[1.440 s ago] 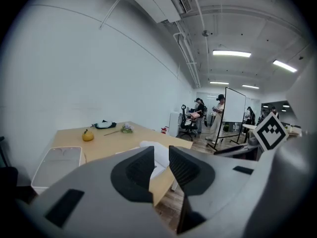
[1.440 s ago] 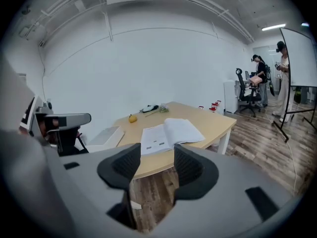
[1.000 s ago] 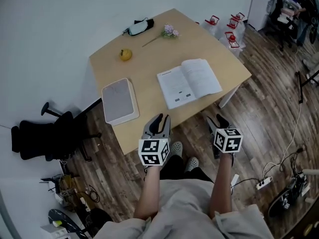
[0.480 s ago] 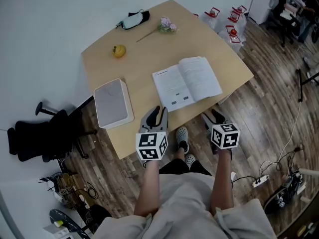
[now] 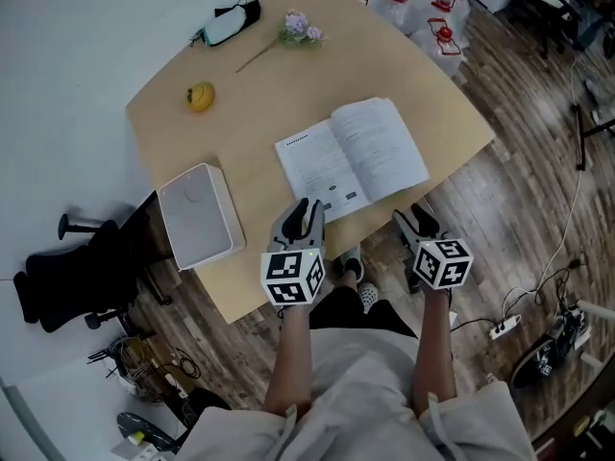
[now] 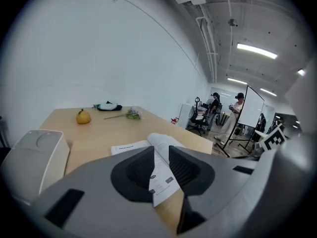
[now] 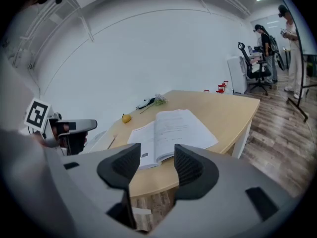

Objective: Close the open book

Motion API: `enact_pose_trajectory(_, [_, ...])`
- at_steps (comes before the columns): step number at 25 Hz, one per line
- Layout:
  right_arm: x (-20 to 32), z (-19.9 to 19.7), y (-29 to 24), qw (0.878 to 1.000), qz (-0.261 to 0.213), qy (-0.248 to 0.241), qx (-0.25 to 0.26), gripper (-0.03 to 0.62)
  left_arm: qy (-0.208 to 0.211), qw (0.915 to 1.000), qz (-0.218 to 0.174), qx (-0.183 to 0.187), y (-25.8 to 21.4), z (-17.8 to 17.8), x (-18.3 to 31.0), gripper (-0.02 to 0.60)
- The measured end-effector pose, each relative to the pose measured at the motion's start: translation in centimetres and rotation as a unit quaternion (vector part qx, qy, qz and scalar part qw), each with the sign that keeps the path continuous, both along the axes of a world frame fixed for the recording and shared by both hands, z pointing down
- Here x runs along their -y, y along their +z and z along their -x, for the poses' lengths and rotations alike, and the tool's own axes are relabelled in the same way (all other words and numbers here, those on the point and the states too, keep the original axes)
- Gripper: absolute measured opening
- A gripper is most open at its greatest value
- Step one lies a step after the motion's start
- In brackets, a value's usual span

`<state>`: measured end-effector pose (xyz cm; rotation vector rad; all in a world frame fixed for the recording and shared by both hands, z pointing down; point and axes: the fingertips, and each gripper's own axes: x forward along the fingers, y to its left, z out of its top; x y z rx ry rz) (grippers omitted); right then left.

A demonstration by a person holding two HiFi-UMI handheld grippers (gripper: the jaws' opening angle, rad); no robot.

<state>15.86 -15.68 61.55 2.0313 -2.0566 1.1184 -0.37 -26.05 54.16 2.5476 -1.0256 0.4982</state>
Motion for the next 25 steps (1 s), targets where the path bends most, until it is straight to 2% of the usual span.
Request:
enact_pose_trajectory(3, [0.9, -0.7, 1.6, 0.996, -0.014, 0.034, 0.077, 0.225, 0.007, 0.9998, 0.020, 0.006, 2.1, -1.2, 1.3, 0.103])
enact_pose_trajectory(7, [1.6, -2.3, 3.9, 0.977, -0.021, 0.104, 0.184, 0.249, 0.025, 0.9990, 0.036, 0.005, 3.5, -3.4, 2.6, 0.103])
enact_pose_trajectory(9, [1.8, -3.1, 5.4, 0.958, -0.024, 0.154, 0.241, 0.256, 0.036, 0.9986, 0.039, 0.004, 3.8, -4.4, 3.3, 0.103])
enact_pose_trajectory(12, [2.3, -3.7, 6.9, 0.909, -0.036, 0.223, 0.350, 0.278, 0.043, 0.9981, 0.043, 0.003, 4.1, -5.2, 4.7, 0.103])
enact_pose_trajectory(14, [2.8, -3.7, 7.7, 0.879, -0.041, 0.245, 0.406, 0.295, 0.044, 0.9980, 0.046, 0.001, 4.1, -5.4, 5.7, 0.103])
enact_pose_trajectory(17, [3.5, -3.7, 9.0, 0.850, -0.029, 0.271, 0.451, 0.345, 0.045, 0.9979, 0.047, -0.003, 4.0, -5.7, 7.2, 0.103])
enact_pose_trajectory(19, [4.1, -4.0, 9.3, 0.827, -0.022, 0.295, 0.477, 0.337, 0.043, 0.9981, 0.045, -0.006, 3.8, -5.7, 8.4, 0.103])
enact_pose_trajectory(21, [4.7, -4.3, 9.4, 0.813, -0.018, 0.308, 0.494, 0.344, 0.036, 0.9984, 0.044, -0.009, 3.5, -5.5, 9.5, 0.103])
enact_pose_trajectory(25, [6.1, -5.3, 9.4, 0.802, -0.030, 0.308, 0.512, 0.329, 0.023, 0.9988, 0.041, -0.013, 3.2, -5.1, 10.9, 0.103])
